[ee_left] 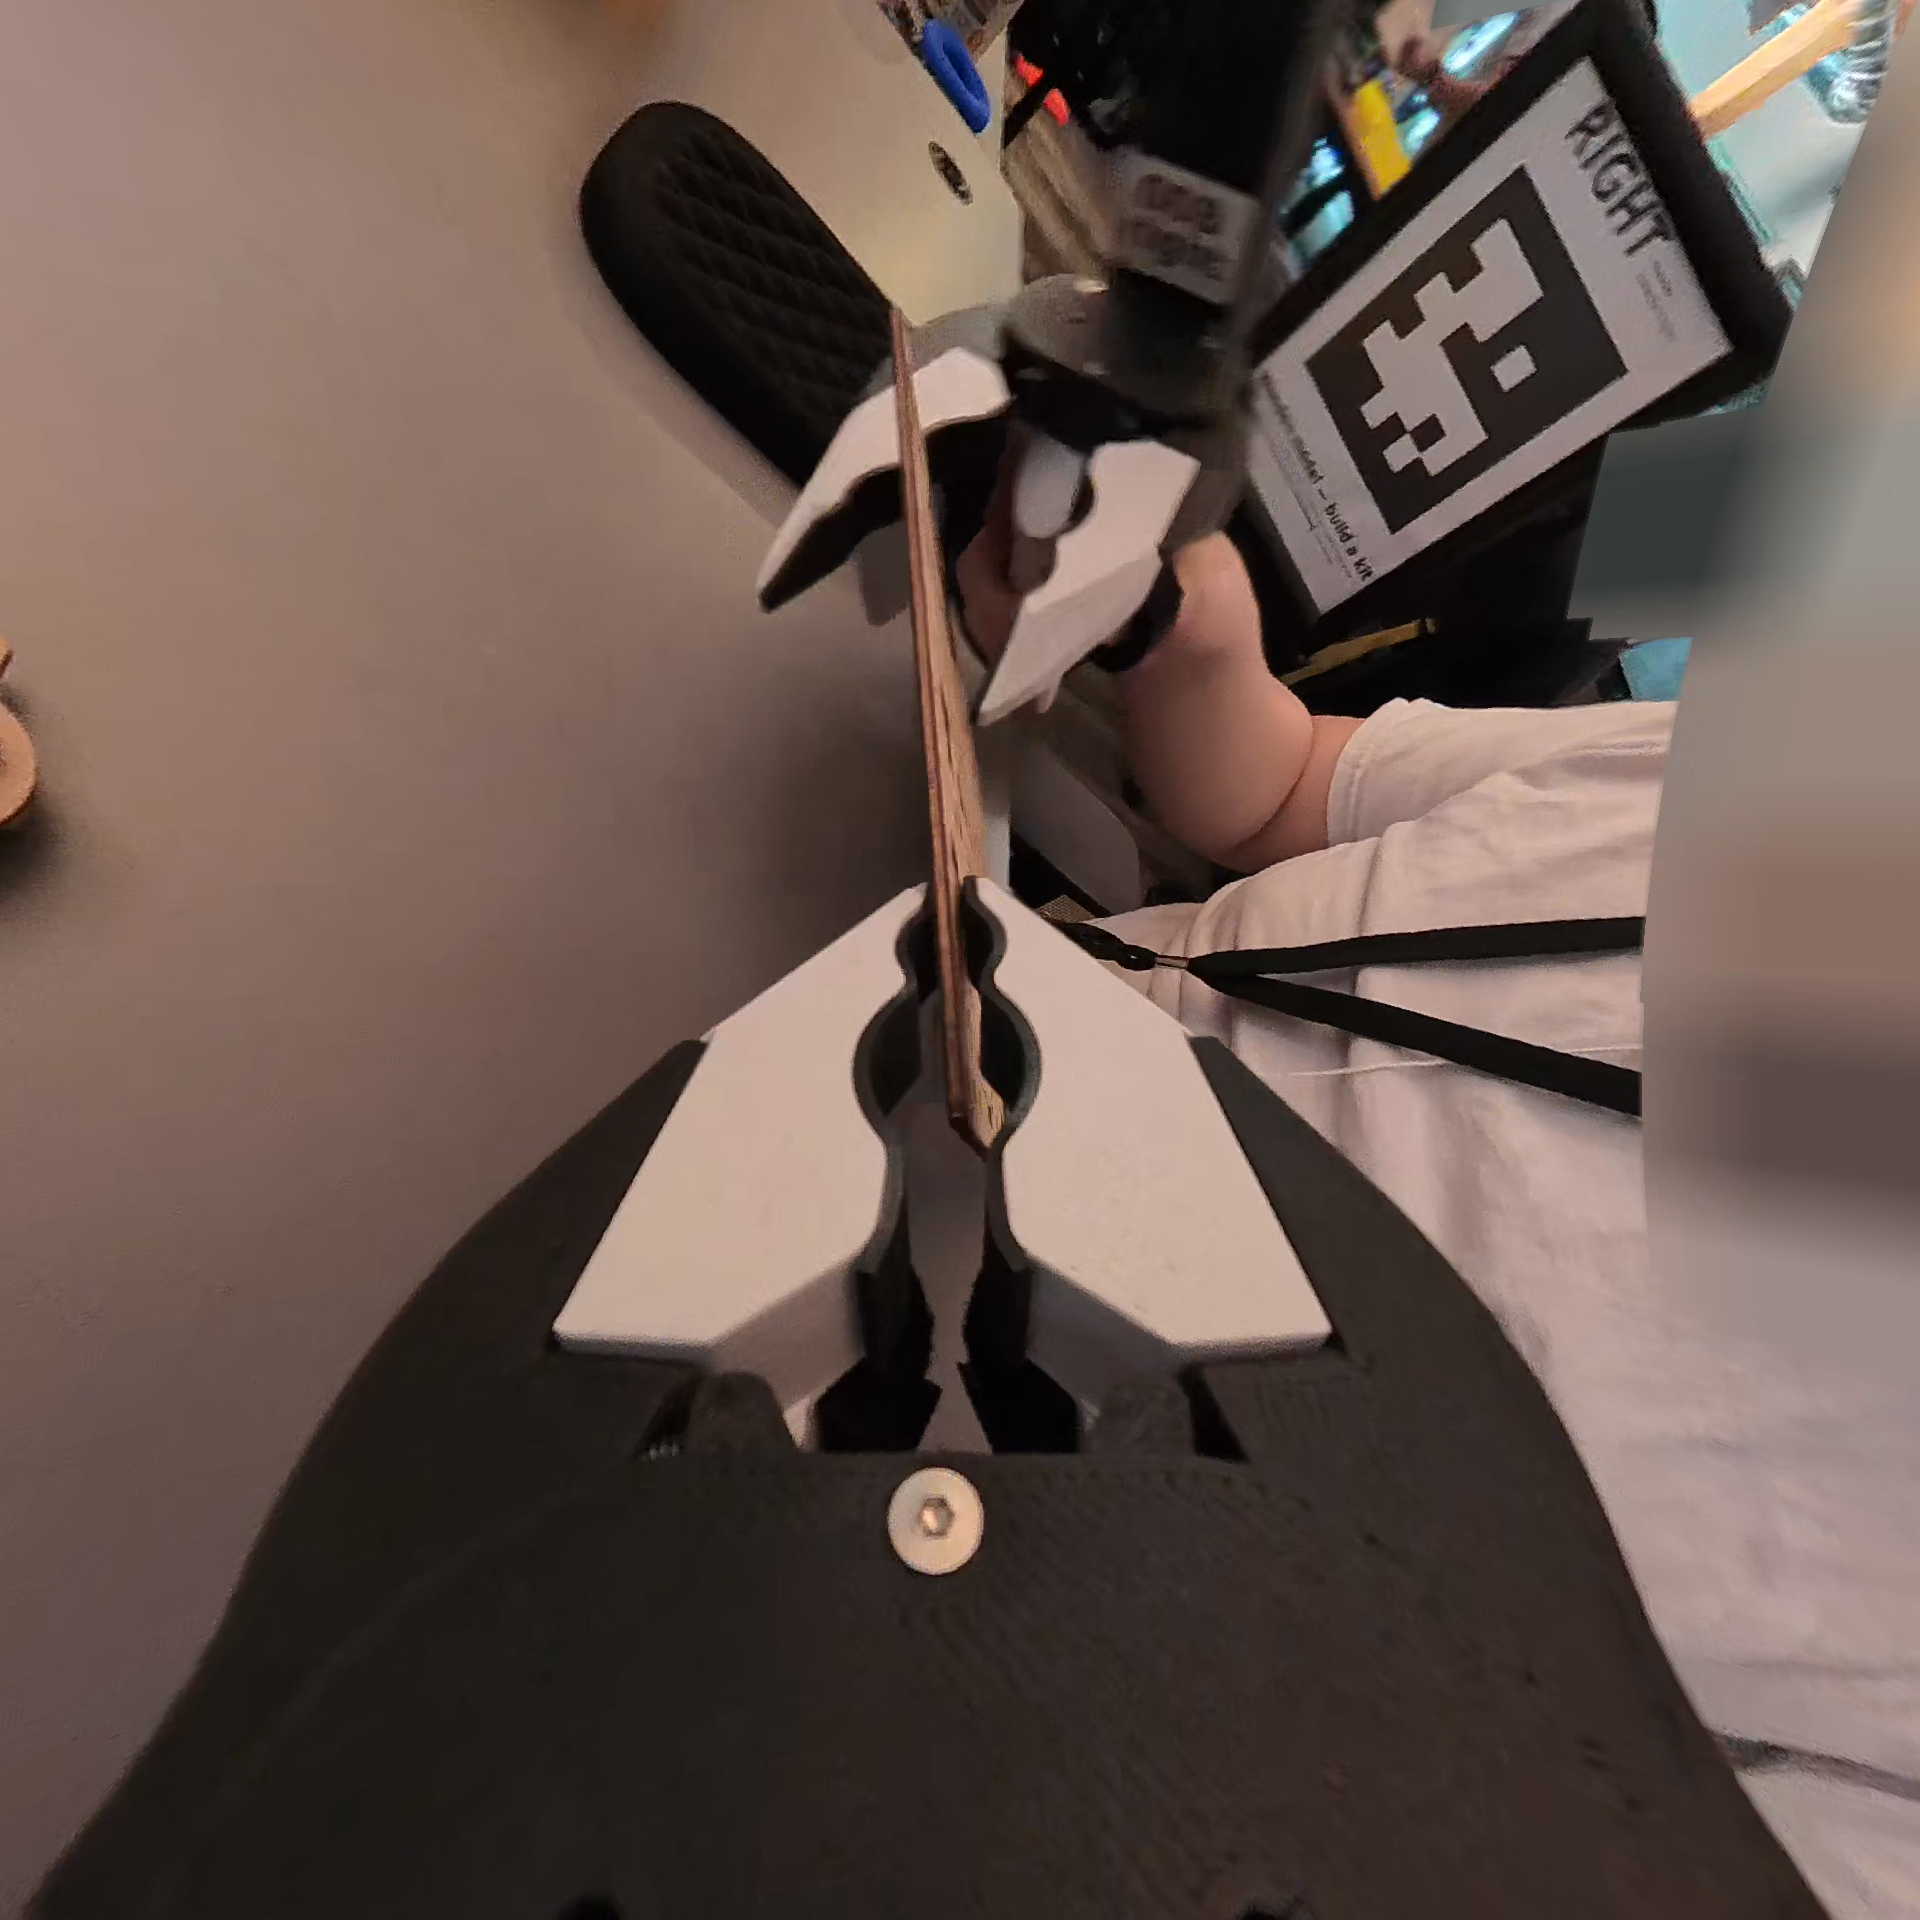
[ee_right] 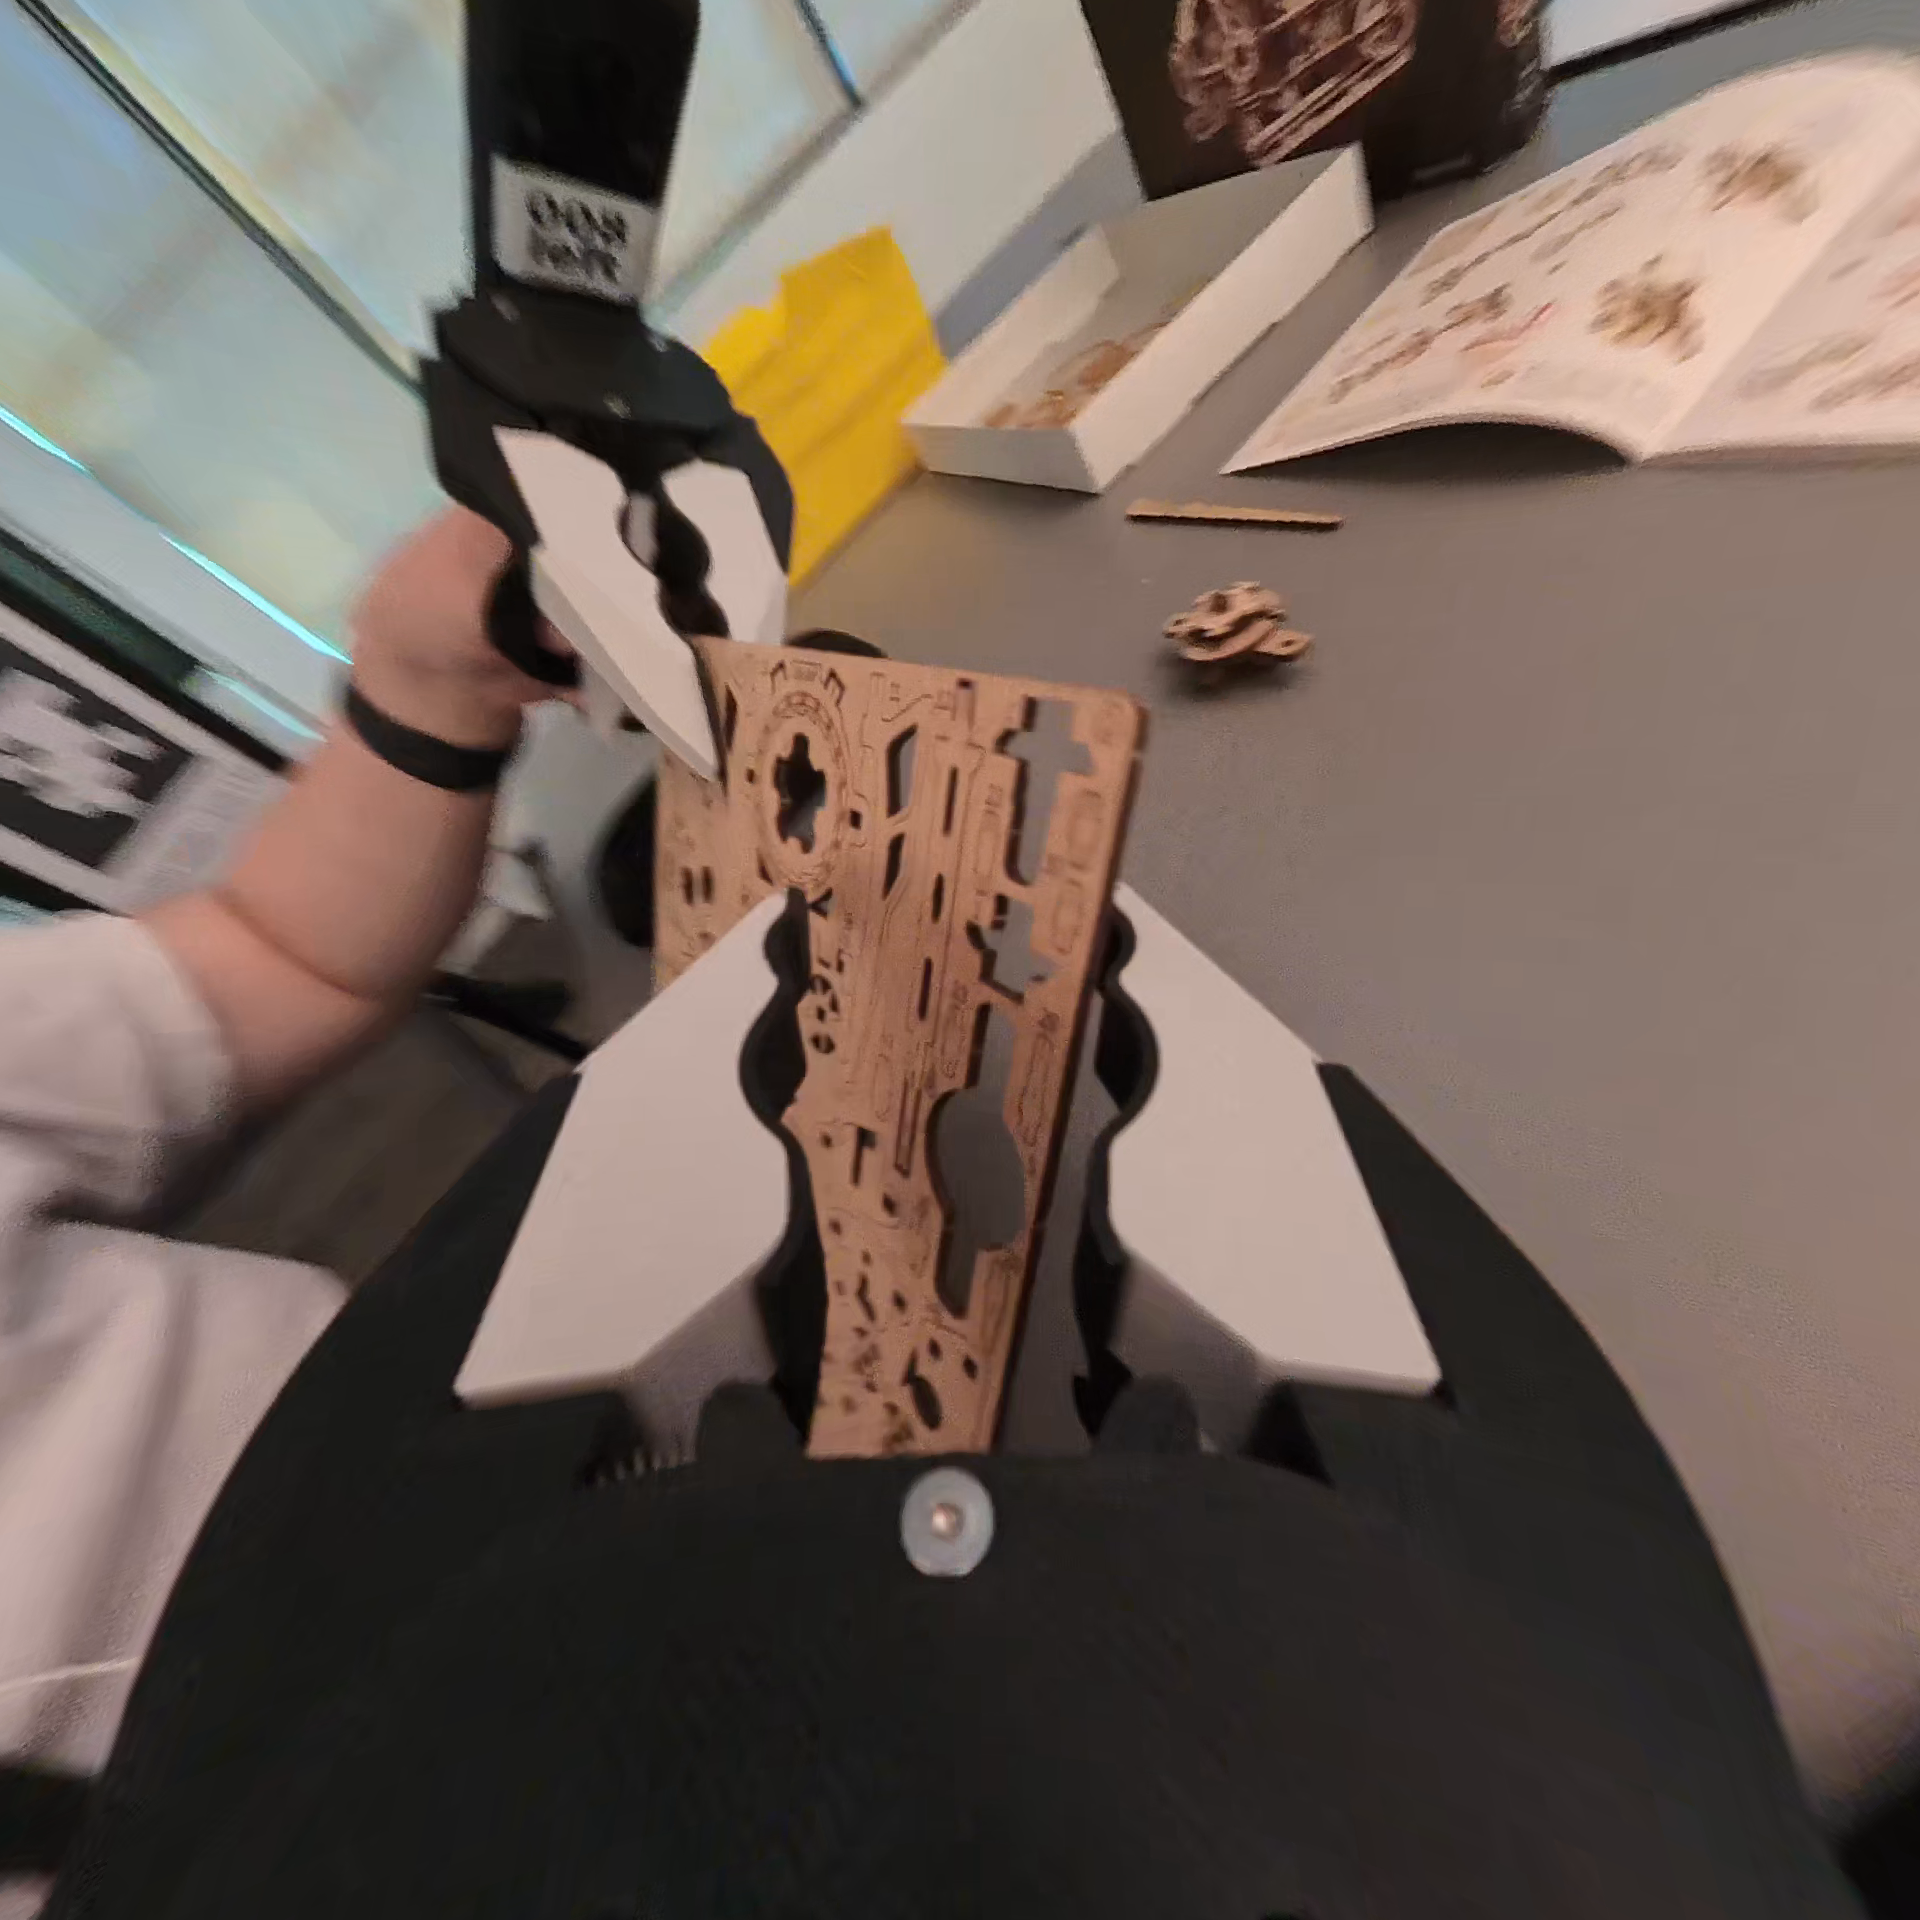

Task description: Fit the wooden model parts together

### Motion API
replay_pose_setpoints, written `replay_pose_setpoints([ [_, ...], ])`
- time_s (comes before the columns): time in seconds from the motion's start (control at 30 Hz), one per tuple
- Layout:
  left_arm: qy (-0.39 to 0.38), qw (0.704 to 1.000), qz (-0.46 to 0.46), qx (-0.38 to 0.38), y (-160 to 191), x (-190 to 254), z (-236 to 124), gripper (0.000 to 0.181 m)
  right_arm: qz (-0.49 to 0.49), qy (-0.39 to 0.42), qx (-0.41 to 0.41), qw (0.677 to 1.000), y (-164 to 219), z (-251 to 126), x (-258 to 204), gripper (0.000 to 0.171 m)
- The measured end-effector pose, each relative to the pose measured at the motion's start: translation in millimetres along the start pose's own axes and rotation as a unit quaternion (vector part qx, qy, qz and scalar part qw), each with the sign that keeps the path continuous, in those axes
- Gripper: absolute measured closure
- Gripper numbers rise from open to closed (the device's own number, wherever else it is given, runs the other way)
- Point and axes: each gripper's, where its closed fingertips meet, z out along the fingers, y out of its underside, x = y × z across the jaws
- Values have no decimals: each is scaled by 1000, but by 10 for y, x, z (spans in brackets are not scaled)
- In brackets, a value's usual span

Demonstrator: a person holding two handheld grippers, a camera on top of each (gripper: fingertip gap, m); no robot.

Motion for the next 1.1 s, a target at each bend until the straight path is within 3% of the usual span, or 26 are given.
replay_pose_setpoints([
  [0.07,16,1000,17,6,26,48,-39,181,74,-84,10,994,-23,35,-95,116],
  [0.17,19,999,39,14,50,62,-90,180,122,-211,-11,970,-12,73,-302,140],
  [0.23,17,998,44,29,35,48,-142,180,124,-242,-26,962,8,135,-354,165],
  [0.27,19,998,43,40,22,42,-177,179,120,-253,-22,960,-11,165,-375,167],
  [0.37,46,995,18,84,-16,47,-296,158,114,-251,-4,961,-79,257,-351,169],
  [0.57,29,997,-11,77,237,-192,-268,157,107,-243,15,964,-157,378,-296,169],
  [0.67,59,994,-20,87,242,-188,-243,180,105,-244,3,964,-128,479,-308,168],
  [0.73,54,995,-20,87,262,-251,-254,180,103,-232,-6,967,-114,532,-269,167],
  [0.83,55,995,-37,79,322,-309,-310,180,41,-177,-17,983,-229,531,-116,137],
  [0.9,63,994,-48,69,373,-324,-361,180,-63,-128,-14,990,-482,497,-22,137],
  [1.0,53,995,-66,52,442,-433,-397,178,-209,-84,-48,973,-878,632,-33,145],
  [1.1,54,993,-93,46,477,-527,-389,178,-297,-71,-170,937,-939,1065,30,147],
])
